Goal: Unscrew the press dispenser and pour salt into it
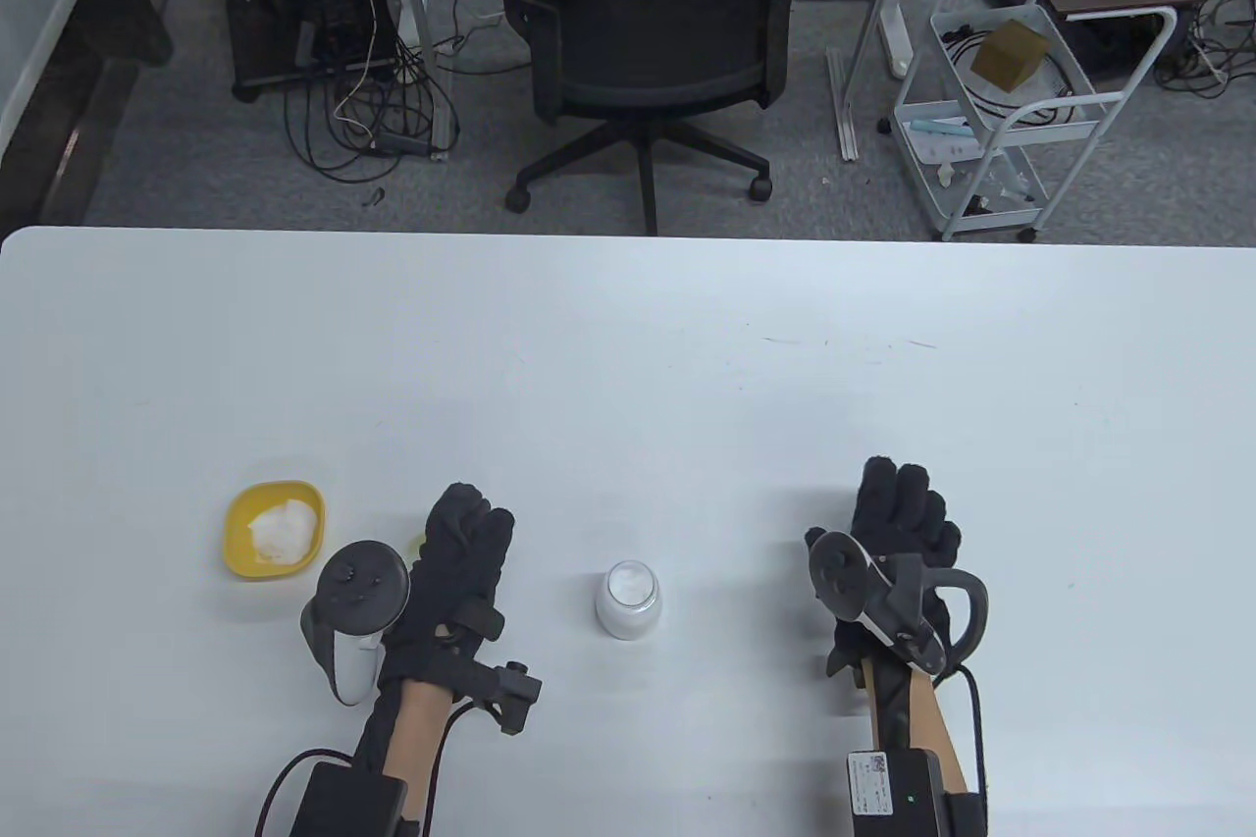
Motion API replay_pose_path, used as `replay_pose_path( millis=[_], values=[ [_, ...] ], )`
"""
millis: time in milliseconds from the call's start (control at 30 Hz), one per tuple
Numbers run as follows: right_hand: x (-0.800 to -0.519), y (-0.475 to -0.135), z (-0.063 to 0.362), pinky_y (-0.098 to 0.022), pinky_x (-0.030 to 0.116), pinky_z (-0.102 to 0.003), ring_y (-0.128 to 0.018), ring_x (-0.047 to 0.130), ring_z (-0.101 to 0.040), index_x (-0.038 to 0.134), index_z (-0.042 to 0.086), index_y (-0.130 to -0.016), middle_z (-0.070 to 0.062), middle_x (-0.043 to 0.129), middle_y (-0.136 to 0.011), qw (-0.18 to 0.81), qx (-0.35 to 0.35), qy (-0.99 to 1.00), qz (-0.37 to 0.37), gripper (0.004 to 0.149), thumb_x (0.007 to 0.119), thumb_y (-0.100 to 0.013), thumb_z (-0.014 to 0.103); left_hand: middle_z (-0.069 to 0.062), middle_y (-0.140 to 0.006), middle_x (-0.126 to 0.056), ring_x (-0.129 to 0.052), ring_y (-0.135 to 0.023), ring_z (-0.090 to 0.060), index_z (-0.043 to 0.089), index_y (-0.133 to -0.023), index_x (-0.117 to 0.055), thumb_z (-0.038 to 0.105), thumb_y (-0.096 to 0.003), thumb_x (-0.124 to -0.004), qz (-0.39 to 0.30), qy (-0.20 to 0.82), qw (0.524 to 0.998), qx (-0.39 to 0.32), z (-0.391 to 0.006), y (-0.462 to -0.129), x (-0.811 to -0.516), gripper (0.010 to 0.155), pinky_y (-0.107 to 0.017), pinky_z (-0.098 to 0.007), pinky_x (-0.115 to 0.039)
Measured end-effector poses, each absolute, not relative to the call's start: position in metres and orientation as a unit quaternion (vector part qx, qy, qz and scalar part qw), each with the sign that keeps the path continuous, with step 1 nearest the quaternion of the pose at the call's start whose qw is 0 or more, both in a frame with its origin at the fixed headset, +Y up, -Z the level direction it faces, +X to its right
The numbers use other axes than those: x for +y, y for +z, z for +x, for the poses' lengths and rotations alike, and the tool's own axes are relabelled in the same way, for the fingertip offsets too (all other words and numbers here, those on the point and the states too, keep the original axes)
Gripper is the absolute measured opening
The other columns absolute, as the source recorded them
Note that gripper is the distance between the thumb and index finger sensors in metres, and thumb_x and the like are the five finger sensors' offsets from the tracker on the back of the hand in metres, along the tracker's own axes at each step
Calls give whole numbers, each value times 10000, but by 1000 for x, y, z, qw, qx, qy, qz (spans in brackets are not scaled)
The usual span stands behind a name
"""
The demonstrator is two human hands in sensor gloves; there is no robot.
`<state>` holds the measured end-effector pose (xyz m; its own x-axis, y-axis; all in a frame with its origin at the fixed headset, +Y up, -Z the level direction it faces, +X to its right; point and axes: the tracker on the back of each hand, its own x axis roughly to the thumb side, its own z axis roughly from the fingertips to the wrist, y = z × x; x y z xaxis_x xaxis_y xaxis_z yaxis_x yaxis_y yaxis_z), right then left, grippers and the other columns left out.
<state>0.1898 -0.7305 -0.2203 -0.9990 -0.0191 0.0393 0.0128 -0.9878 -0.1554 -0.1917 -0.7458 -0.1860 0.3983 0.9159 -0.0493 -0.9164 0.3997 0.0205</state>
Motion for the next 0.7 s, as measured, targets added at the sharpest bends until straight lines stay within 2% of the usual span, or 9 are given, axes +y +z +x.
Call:
replay_pose_path(
  millis=[167, 233, 300, 433, 500, 700],
  values=[
    [-715, -209, 151, -615, 506, -802, -940, 553, -696, 348, -136, -1161, -470, 423, -1129, 10, 97, -990, -105, 847, 704, -623, 414, -448, -1168, -461, -641, -992, -637, -80, -1200, -313, 619, -618, -602, 26, 420, 907, -1, -183, -183, -736, 954, -658, -748, -578],
    [-713, -205, 138, -617, 504, -804, -953, 539, -689, 350, -125, -1165, -454, 430, -1138, 13, 97, -986, -137, 838, 694, -626, 417, -446, -1179, -450, -615, -1007, -653, -67, -1208, -321, 612, -609, -617, 38, 338, 940, -18, -175, -182, -734, 953, -662, -761, -566],
    [-714, -201, 125, -620, 504, -802, -961, 538, -680, 356, -121, -1166, -445, 438, -1141, 16, 92, -982, -166, 835, 692, -625, 418, -446, -1190, -429, -595, -1022, -658, -52, -1215, -325, 603, -607, -627, 50, 208, 976, -48, -162, -181, -735, 943, -662, -767, -564],
    [-720, -198, 110, -634, 491, -789, -963, 532, -679, 349, -115, -1169, -447, 436, -1140, 24, 73, -978, -196, 841, 691, -624, 427, -434, -1211, -404, -547, -1052, -664, -13, -1228, -333, 606, -595, -633, 54, 41, 994, -85, -144, -179, -740, 935, -671, -775, -553],
    [-723, -198, 107, -638, 490, -783, -963, 533, -677, 352, -115, -1168, -448, 439, -1139, 29, 68, -977, -202, 838, 689, -624, 425, -425, -1218, -402, -535, -1061, -663, 2, -1232, -336, 609, -590, -633, 51, 3, 994, -94, -138, -178, -743, 933, -674, -779, -547],
    [-726, -199, 109, -639, 492, -781, -962, 538, -675, 359, -112, -1167, -447, 444, -1137, 28, 53, -978, -201, 831, 688, -624, 423, -421, -1226, -386, -502, -1071, -670, 12, -1235, -337, 608, -585, -637, 44, 4, 994, -104, -133, -177, -745, 931, -676, -789, -527]
  ],
)
